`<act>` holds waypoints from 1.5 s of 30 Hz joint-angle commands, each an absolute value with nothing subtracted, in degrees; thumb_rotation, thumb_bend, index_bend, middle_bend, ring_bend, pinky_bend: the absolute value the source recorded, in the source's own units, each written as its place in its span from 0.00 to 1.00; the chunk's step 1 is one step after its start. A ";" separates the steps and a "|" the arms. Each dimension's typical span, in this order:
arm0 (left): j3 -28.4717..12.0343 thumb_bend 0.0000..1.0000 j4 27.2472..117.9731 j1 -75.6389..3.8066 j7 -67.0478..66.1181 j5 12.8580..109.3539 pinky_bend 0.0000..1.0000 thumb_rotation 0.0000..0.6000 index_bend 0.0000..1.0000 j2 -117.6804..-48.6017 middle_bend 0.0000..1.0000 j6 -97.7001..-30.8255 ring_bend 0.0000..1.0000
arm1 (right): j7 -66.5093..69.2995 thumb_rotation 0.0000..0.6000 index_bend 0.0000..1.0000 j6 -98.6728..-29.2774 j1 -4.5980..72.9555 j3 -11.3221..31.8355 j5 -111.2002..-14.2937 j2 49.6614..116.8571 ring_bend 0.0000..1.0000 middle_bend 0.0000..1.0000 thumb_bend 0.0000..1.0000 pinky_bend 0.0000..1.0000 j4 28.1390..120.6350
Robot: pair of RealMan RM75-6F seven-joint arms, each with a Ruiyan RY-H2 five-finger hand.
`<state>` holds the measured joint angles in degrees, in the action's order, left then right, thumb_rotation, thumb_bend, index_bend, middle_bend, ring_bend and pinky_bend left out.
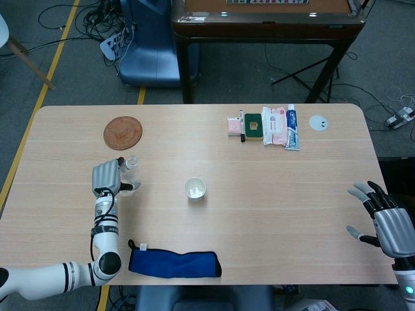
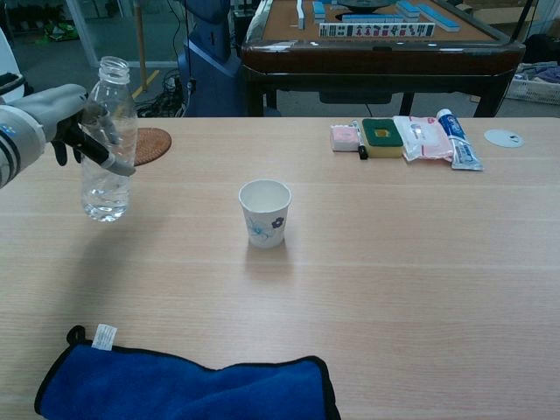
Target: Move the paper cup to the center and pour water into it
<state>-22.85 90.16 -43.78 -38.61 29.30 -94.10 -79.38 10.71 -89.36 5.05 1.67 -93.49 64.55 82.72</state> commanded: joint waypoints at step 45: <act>-22.74 0.11 81.93 -34.19 -21.21 38.67 0.54 1.00 0.55 -98.06 0.67 -74.23 0.50 | 10.86 1.00 0.23 -87.64 5.72 1.27 -92.97 64.76 0.08 0.17 0.05 0.27 82.53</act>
<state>-22.73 81.96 -34.23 -21.20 38.71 -98.06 -74.30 10.86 -87.65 5.72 1.27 -92.97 64.76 82.54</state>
